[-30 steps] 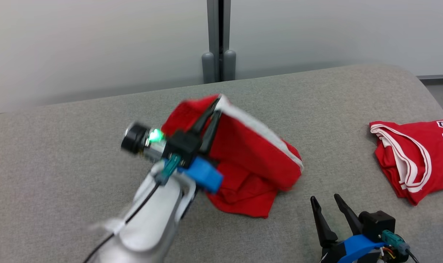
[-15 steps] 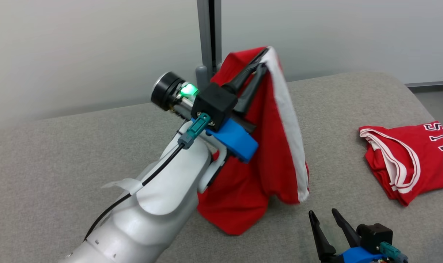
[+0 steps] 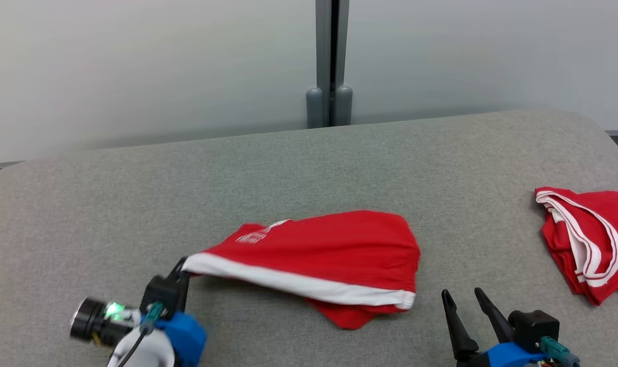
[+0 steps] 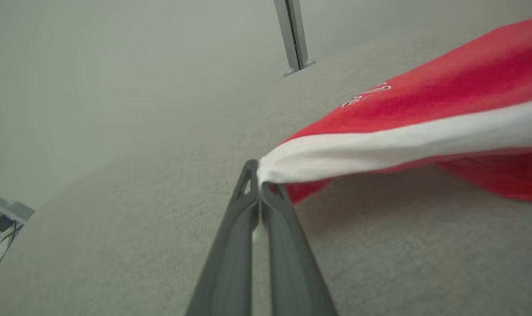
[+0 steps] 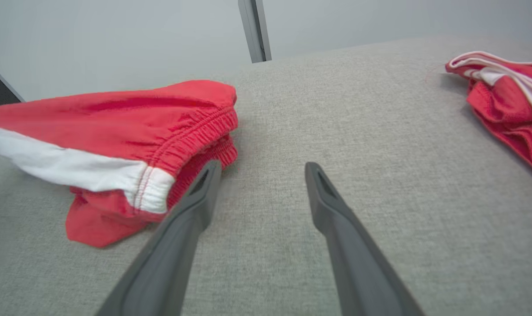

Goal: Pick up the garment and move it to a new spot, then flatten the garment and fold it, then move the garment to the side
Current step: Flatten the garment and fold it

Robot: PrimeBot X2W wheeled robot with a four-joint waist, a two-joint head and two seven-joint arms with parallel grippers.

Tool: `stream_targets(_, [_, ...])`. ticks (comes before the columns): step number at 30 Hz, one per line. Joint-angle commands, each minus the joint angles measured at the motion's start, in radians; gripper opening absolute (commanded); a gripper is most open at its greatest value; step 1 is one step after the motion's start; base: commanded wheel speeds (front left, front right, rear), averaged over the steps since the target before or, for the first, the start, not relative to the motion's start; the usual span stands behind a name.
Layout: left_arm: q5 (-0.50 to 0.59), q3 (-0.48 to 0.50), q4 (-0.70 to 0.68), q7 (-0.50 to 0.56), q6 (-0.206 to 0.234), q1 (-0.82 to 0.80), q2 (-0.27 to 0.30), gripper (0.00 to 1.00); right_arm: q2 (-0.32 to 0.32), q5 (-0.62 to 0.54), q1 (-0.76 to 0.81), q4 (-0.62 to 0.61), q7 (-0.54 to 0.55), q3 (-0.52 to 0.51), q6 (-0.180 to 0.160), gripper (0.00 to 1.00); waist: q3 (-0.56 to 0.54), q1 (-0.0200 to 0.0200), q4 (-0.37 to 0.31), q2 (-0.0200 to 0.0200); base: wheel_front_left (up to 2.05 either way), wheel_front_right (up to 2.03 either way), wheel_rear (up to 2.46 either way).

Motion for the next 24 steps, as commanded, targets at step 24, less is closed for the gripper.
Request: stream_targets(24, [0.098, 0.398, -0.304, -0.003, 0.098, 0.407, -0.19, 1.0, -0.001, -0.034, 0.035, -0.051, 0.0, 0.048, 0.0, 1.0, -0.062, 0.0, 0.045, 0.0, 0.0, 0.0, 0.0])
